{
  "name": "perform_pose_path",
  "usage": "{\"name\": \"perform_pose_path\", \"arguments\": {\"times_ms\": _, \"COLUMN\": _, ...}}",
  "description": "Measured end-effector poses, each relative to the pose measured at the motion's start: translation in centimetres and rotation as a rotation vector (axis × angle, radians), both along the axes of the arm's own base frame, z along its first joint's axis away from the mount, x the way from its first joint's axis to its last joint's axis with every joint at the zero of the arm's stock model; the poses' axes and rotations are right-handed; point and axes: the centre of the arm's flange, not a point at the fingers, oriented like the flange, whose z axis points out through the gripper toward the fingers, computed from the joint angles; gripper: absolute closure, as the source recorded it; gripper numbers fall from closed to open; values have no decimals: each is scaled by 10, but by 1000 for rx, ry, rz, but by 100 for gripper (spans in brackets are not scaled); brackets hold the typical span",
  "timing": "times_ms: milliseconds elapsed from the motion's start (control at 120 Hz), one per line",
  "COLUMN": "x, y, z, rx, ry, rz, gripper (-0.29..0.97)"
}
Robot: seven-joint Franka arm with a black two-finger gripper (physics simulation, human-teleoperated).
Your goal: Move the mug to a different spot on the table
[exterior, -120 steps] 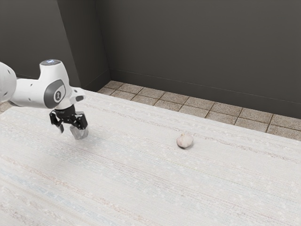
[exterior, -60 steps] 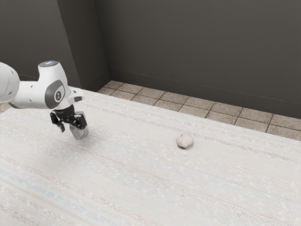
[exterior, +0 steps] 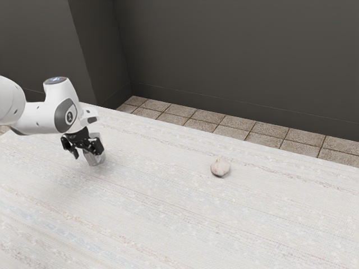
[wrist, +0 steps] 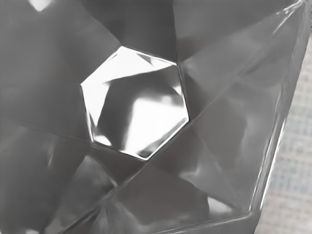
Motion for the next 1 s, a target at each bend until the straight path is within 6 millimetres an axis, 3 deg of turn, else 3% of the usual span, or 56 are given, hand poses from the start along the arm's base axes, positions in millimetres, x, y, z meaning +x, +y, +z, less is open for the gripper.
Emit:
{"name": "perform_pose_path", "arguments": {"times_ms": 208, "x": 2, "y": -2, "z": 1, "rx": 3, "ry": -10, "rz": -15, "gripper": 19}}
{"name": "perform_pose_path", "arguments": {"times_ms": 425, "x": 2, "y": -1, "z": 3, "rx": 6, "ry": -16, "rz": -23, "gripper": 48}}
{"name": "perform_pose_path", "arguments": {"times_ms": 608, "x": 3, "y": -3, "z": 5, "rx": 10, "ry": -23, "rz": -24, "gripper": 59}}
{"name": "perform_pose_path", "arguments": {"times_ms": 1000, "x": 18, "y": -10, "z": 37, "rx": 64, "ry": -186, "rz": -19, "gripper": 71}}
